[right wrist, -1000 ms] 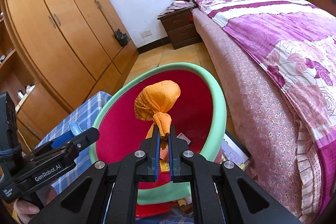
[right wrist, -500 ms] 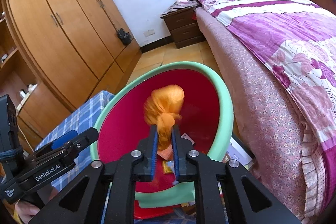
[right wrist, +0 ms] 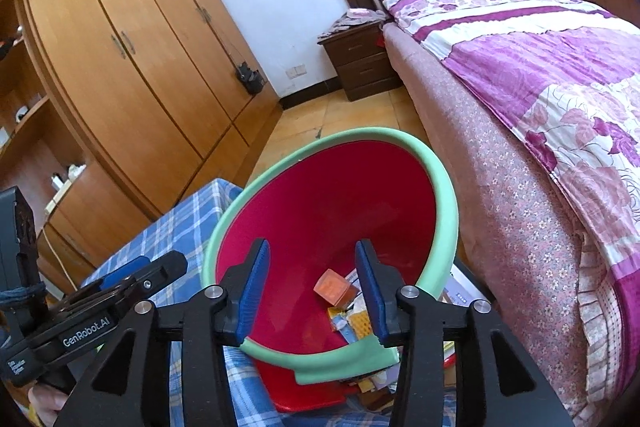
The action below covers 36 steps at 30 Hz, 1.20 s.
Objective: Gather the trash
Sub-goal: 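Open both tools to drop the balloon and clip into the red bin, then move both tools back over the table toward the remaining trash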
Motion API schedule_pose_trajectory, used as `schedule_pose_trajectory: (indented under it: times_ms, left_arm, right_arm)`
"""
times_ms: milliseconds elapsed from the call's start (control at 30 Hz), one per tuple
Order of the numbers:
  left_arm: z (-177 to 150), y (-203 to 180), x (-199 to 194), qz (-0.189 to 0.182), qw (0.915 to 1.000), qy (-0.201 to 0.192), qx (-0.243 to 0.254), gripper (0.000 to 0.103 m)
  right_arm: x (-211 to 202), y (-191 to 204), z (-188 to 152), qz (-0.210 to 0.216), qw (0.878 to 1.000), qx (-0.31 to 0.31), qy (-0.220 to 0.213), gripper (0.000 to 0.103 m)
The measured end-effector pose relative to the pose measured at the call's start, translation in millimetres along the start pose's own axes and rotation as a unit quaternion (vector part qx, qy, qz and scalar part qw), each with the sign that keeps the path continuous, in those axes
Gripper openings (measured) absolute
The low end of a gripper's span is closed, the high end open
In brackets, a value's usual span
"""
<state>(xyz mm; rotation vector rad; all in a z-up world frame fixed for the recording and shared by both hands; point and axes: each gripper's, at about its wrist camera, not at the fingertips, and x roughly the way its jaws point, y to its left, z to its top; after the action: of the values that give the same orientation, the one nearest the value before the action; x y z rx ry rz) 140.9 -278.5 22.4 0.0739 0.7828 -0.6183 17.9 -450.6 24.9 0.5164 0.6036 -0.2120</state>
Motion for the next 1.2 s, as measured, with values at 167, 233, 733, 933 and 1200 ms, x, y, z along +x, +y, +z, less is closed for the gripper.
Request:
schedule_pose_trajectory:
  times_ms: [167,233,733,933,1200]
  left_arm:
    - [-2,5,-18,0.002,1.0,-0.005,-0.003,0.077]
    - [-3,7,-24,0.004,0.9999,-0.007,-0.008,0.077]
    - [-22,42,-69,0.022,0.999,-0.01,-0.039,0.077]
    - [-32,62,-84,0.043,0.9978,-0.013,-0.048,0.077]
    - [-45,101,-101,0.078,0.9937,-0.02,-0.077,0.077]
  right_arm:
    - [-10,8,-1,0.003,1.0,-0.003,-0.007,0.057]
    - [-13,12,-2,0.003,1.0,-0.004,-0.007,0.058]
    - [-37,42,-13,0.002,1.0,-0.017,-0.015,0.068]
    - [-37,57,-21,0.008,1.0,-0.026,-0.006,0.068]
    - [-32,75,-32,0.01,0.999,-0.036,0.01,0.07]
